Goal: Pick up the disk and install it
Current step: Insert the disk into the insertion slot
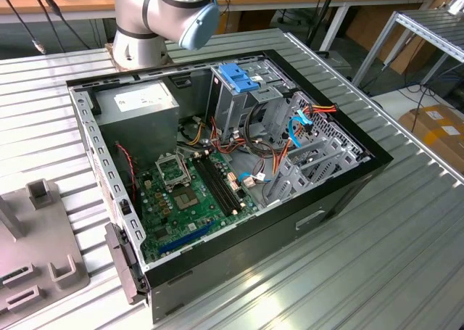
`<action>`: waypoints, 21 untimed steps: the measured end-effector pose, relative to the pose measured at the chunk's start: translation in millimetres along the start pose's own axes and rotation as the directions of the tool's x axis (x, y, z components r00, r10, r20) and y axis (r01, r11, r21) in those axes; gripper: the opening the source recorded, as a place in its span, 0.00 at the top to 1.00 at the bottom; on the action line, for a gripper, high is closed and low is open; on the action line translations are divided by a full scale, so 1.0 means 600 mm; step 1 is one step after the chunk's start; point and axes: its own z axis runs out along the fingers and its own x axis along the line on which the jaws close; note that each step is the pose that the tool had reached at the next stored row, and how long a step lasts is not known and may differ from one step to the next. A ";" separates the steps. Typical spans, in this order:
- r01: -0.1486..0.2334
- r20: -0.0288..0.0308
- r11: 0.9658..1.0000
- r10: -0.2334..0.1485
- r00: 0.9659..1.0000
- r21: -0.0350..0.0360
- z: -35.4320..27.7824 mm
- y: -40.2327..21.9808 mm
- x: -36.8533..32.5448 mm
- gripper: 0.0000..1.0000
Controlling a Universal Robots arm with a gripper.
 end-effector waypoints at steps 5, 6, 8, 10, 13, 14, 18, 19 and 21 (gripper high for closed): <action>0.000 0.000 1.000 0.000 1.000 0.000 0.000 -0.022 0.000 0.63; 0.000 0.000 1.000 0.000 1.000 0.000 0.000 -0.026 0.000 0.63; 0.000 0.000 1.000 0.000 1.000 0.000 0.000 -0.036 0.001 0.63; 0.000 0.000 1.000 0.000 1.000 0.000 0.000 -0.049 0.001 0.63; 0.000 0.000 1.000 0.000 1.000 0.000 0.000 -0.061 0.001 0.63; 0.000 0.000 1.000 0.000 1.000 0.000 0.000 -0.064 0.001 0.63; 0.000 0.000 1.000 0.000 1.000 0.000 0.000 -0.081 0.001 0.63; 0.000 0.000 1.000 0.000 1.000 0.000 0.000 -0.083 0.001 0.63; 0.000 0.000 1.000 0.000 1.000 0.000 0.000 -0.094 0.002 0.63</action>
